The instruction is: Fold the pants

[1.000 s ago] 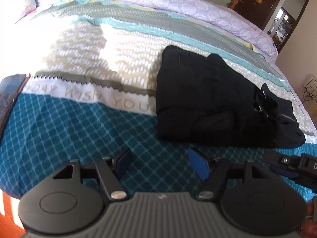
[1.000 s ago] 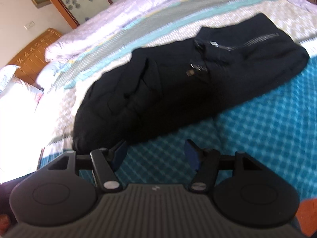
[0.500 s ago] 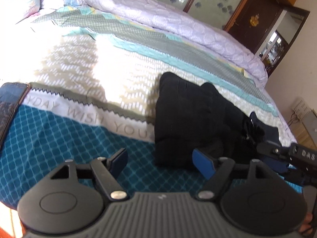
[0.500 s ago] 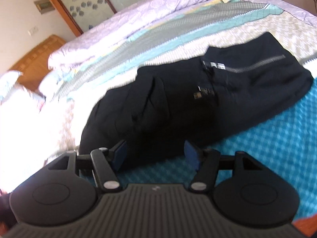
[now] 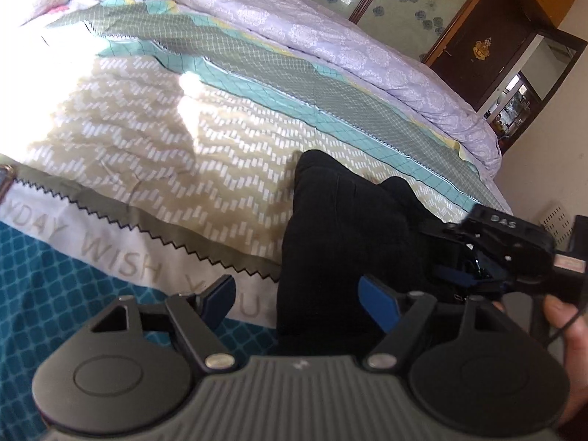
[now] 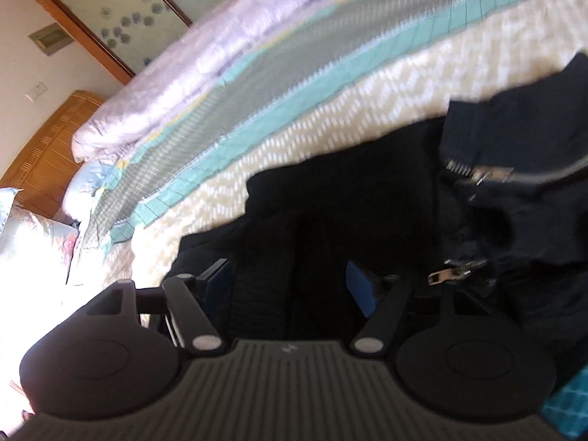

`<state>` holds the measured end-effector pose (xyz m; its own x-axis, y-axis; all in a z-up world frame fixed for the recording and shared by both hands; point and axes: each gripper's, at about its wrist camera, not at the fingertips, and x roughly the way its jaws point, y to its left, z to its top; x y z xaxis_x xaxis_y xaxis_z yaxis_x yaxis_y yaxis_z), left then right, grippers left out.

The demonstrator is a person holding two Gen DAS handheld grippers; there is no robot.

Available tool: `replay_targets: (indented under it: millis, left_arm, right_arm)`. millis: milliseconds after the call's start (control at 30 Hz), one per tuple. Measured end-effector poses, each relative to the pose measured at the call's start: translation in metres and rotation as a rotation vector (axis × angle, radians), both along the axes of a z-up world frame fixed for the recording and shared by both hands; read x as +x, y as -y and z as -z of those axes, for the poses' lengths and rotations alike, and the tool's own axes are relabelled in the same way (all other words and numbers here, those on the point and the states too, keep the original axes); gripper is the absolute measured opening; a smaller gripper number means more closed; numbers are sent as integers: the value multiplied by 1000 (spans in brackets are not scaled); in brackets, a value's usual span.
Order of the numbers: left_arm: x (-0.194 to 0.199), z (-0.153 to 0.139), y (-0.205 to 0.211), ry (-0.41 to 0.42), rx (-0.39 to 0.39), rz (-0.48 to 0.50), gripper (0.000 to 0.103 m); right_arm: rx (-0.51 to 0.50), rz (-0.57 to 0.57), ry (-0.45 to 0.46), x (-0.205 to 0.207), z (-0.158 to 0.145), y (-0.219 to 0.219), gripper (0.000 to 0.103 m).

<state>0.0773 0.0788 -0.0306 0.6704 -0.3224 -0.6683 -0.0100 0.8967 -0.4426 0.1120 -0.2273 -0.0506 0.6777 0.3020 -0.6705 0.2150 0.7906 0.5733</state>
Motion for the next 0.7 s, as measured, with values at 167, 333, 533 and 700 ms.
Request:
replay_targets:
  millis: [167, 333, 533, 700]
  left_arm:
    - [9, 26, 11, -56, -1, 33, 30]
    - [-4, 17, 12, 9, -8, 29, 19]
    - [-6, 22, 29, -2, 118, 22, 30]
    - [-9, 17, 17, -6, 58, 39, 50]
  right_arm:
    - [-39, -95, -4, 17, 7, -22, 18]
    - [-72, -162, 164, 14, -30, -33, 7]
    - [-88, -165, 160, 26, -24, -35, 12]
    - [-87, -72, 43, 16, 4, -13, 35]
